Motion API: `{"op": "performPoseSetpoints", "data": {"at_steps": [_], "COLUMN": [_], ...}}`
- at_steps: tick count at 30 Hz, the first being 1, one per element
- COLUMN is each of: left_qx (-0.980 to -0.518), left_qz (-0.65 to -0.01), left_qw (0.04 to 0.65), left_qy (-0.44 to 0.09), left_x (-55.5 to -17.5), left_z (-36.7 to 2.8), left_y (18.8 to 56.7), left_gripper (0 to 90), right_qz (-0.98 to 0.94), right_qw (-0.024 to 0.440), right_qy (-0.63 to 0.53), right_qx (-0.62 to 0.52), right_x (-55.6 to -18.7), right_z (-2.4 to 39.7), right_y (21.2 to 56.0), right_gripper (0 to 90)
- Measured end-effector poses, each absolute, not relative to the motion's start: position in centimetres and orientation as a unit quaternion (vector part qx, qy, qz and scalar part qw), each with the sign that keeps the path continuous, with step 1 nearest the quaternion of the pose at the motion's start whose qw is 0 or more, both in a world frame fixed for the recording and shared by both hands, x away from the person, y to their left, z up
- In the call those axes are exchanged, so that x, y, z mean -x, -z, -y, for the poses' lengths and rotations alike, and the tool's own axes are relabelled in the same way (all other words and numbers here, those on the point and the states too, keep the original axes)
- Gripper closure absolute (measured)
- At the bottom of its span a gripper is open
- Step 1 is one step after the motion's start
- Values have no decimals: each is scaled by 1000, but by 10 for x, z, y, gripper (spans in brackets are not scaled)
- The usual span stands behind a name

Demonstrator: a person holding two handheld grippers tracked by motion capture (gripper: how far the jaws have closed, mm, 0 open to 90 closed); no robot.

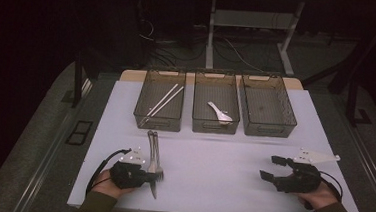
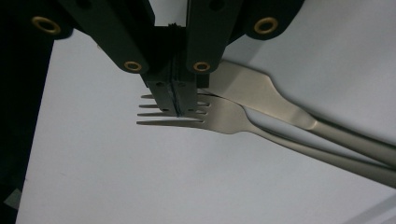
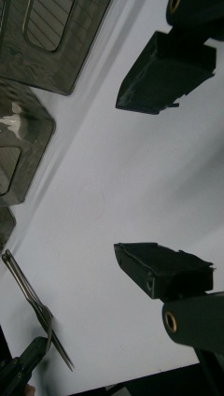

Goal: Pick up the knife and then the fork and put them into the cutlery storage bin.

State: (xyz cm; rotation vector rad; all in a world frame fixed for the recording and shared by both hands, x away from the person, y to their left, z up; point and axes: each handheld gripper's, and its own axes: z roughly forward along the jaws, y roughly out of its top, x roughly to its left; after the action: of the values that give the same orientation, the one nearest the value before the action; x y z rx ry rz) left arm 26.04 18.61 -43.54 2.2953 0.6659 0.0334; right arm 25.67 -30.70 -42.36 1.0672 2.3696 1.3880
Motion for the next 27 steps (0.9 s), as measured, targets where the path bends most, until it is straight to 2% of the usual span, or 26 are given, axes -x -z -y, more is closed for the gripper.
{"op": "performPoseSetpoints", "data": {"at_steps": [27], "left_qx": [-907], "left_qz": [-201], "left_qw": [369], "left_qy": [3], "left_x": [-308], "left_z": [-96], "left_y": [440], "left_gripper": [891], "right_qz": [-801], "right_qw": [98], "right_qy": [-468], "right_qx": [-361], "right_x": [-258], "right_z": [306], "right_y": [424], "right_gripper": [249]}}
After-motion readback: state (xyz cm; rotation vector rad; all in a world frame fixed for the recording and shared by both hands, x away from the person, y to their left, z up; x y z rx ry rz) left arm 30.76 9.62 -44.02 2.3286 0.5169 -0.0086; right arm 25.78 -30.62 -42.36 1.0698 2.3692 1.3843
